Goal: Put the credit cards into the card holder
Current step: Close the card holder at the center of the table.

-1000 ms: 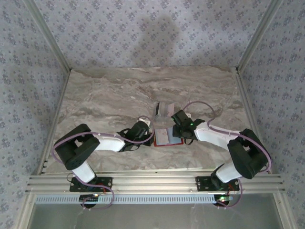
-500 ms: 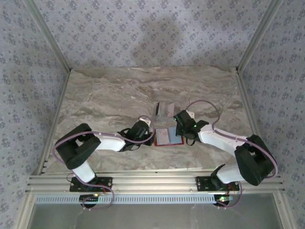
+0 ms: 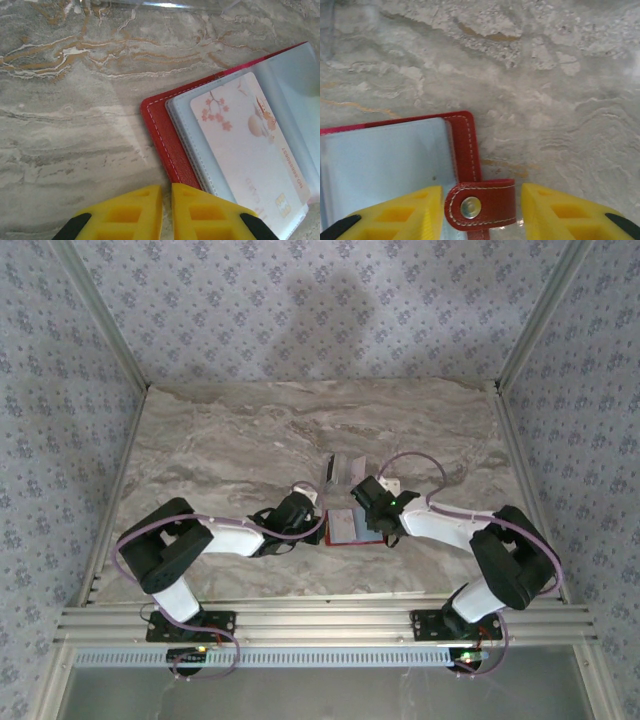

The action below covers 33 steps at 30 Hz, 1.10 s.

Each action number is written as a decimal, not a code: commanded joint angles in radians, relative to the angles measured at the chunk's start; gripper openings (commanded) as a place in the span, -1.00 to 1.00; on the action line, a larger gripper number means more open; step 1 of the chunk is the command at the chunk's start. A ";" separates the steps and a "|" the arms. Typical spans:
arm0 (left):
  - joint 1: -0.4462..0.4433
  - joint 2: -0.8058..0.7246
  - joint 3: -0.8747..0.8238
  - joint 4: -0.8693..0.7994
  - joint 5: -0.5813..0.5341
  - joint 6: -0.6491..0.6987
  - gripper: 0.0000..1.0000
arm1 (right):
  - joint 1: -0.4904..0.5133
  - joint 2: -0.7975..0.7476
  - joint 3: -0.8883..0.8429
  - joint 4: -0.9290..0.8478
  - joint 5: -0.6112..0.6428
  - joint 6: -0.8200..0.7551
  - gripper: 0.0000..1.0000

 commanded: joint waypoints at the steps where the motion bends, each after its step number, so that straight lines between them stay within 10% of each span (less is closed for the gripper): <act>1: -0.006 0.081 0.002 -0.064 0.044 -0.001 -0.71 | 0.001 -0.015 -0.008 -0.054 0.076 0.038 -0.28; 7: -0.007 0.098 0.009 -0.056 0.055 -0.004 -0.71 | 0.007 -0.073 -0.021 -0.055 0.092 0.030 -1.00; 19: -0.034 0.143 0.054 -0.032 0.080 -0.032 -0.71 | 0.094 -0.277 -0.015 0.177 -0.264 -0.013 -1.00; 31: 0.006 0.033 -0.042 -0.031 0.035 -0.116 -0.52 | 0.127 0.016 -0.003 0.521 -0.526 0.067 -0.98; 33: 0.009 -0.025 -0.085 -0.060 -0.002 -0.116 -0.46 | 0.128 0.053 0.014 0.510 -0.521 0.061 -0.72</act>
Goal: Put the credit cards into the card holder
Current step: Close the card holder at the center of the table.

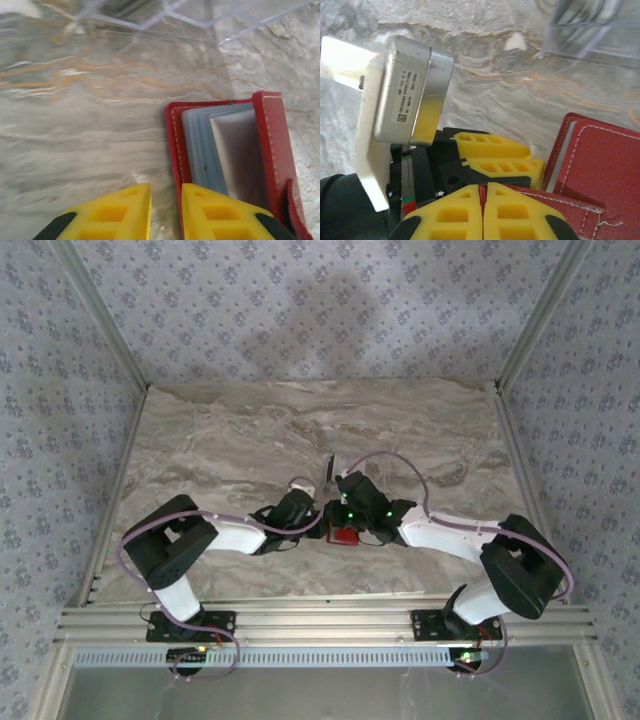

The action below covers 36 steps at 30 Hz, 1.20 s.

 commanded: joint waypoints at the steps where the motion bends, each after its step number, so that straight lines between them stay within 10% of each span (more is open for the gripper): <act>1: -0.009 -0.063 -0.097 -0.138 -0.021 0.005 -0.44 | 0.009 0.102 0.025 0.051 -0.041 0.012 -0.66; 12: -0.004 -0.403 -0.252 -0.312 -0.135 -0.039 -0.28 | 0.005 0.152 0.117 -0.043 -0.088 -0.052 0.25; 21: 0.018 -0.843 -0.211 -0.644 -0.198 0.030 -0.10 | -0.015 0.109 0.173 -0.095 -0.139 -0.098 0.45; 36: -0.150 -0.269 0.243 -0.530 -0.121 0.159 -0.31 | -0.231 -0.250 -0.088 -0.190 -0.047 -0.053 0.73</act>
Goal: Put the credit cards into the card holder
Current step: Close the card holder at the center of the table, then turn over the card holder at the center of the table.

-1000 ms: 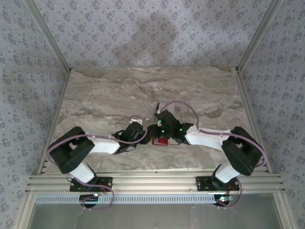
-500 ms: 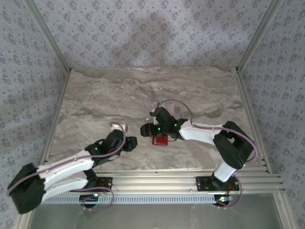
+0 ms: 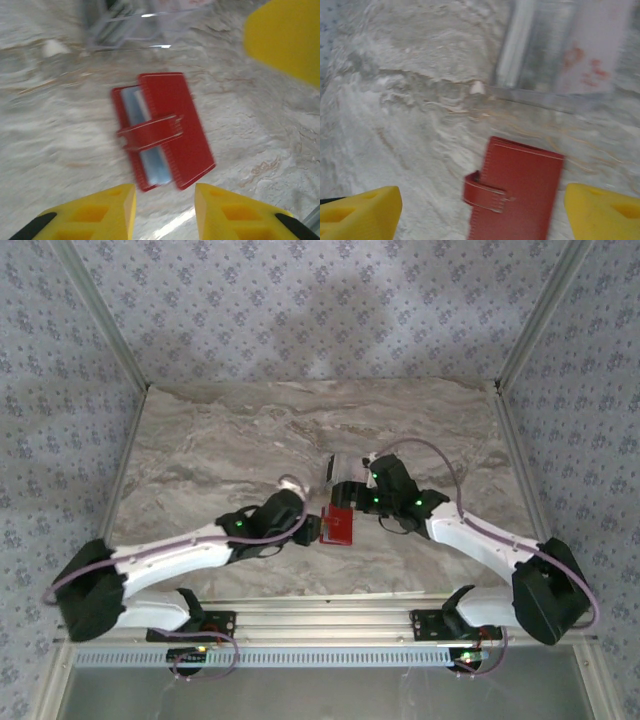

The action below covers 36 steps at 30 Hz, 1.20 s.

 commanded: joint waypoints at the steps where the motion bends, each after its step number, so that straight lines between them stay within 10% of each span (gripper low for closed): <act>1: -0.017 0.143 0.122 0.027 0.032 0.052 -0.34 | -0.035 -0.053 -0.075 -0.025 0.002 0.031 0.73; 11: 0.050 0.367 0.245 -0.057 0.042 0.075 -0.50 | -0.043 -0.129 -0.205 0.018 -0.014 0.033 0.74; 36: 0.193 0.389 -0.022 0.119 0.105 0.007 -0.55 | 0.053 0.282 -0.094 0.292 -0.172 0.035 0.39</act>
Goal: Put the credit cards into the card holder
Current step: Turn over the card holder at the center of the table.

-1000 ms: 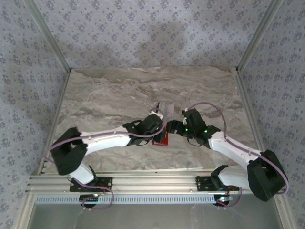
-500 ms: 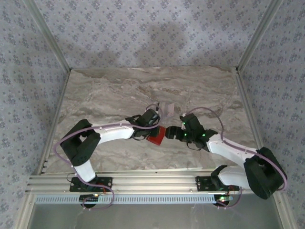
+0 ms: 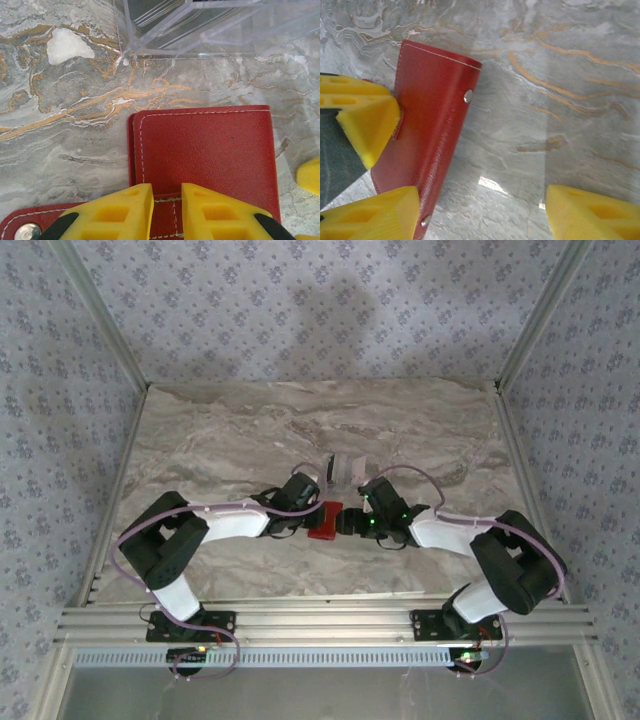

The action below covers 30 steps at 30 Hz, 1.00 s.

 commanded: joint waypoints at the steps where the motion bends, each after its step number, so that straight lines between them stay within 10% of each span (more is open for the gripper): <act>1: 0.011 0.035 -0.062 -0.066 0.003 -0.014 -0.56 | 0.018 0.061 0.034 0.114 -0.086 0.020 0.38; 20: 0.018 0.012 -0.104 -0.006 0.043 -0.032 -0.57 | 0.020 0.263 0.035 0.482 -0.282 0.180 -0.69; 23: 0.026 -0.044 -0.127 -0.006 0.044 -0.034 -0.55 | 0.005 0.197 0.006 0.416 -0.229 0.152 -1.00; 30: 0.041 -0.287 -0.213 -0.071 -0.022 -0.043 -0.07 | 0.018 -0.081 0.016 -0.063 0.081 -0.002 -1.00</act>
